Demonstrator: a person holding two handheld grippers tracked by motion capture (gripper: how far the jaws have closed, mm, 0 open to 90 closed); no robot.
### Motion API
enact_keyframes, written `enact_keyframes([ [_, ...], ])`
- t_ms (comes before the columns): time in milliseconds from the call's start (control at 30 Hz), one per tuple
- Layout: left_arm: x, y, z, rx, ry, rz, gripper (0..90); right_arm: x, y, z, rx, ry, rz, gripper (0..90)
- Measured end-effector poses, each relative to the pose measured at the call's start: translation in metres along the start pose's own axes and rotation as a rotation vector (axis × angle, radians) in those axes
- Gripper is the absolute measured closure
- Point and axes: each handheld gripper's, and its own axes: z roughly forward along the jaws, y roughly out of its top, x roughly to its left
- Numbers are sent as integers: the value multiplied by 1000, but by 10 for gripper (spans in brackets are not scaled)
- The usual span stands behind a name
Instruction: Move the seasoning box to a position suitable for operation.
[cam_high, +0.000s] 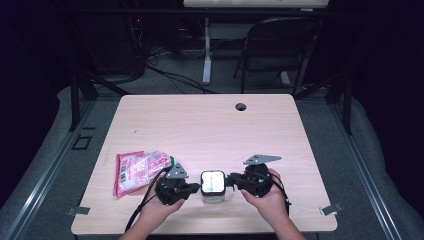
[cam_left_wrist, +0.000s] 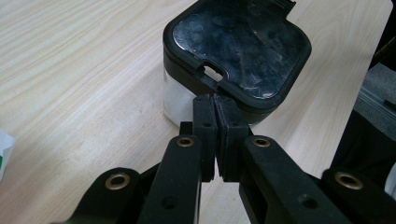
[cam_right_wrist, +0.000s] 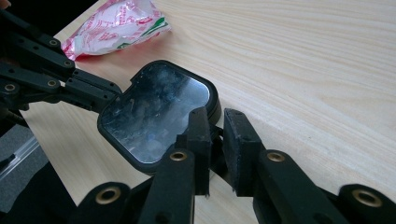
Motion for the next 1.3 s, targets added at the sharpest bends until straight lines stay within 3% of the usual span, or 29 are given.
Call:
enact_keyframes([
  [233, 0, 0, -1, -3, -5, -1, 876, -5, -3, 0, -22, 34, 49, 812],
  [500, 0, -1, 1, 8, -9, 2, 880, -4, -4, 0, -30, 38, 46, 828],
  [967, -1, 1, -4, -24, -16, -8, 875, -5, -6, 0, -37, 40, 51, 833],
  [1167, -1, 4, -6, -38, -17, -9, 870, -5, -6, 0, -46, 13, 42, 800],
  [1300, -2, 6, -7, -48, -17, -9, 865, -2, -5, -3, -66, 27, 29, 697],
])
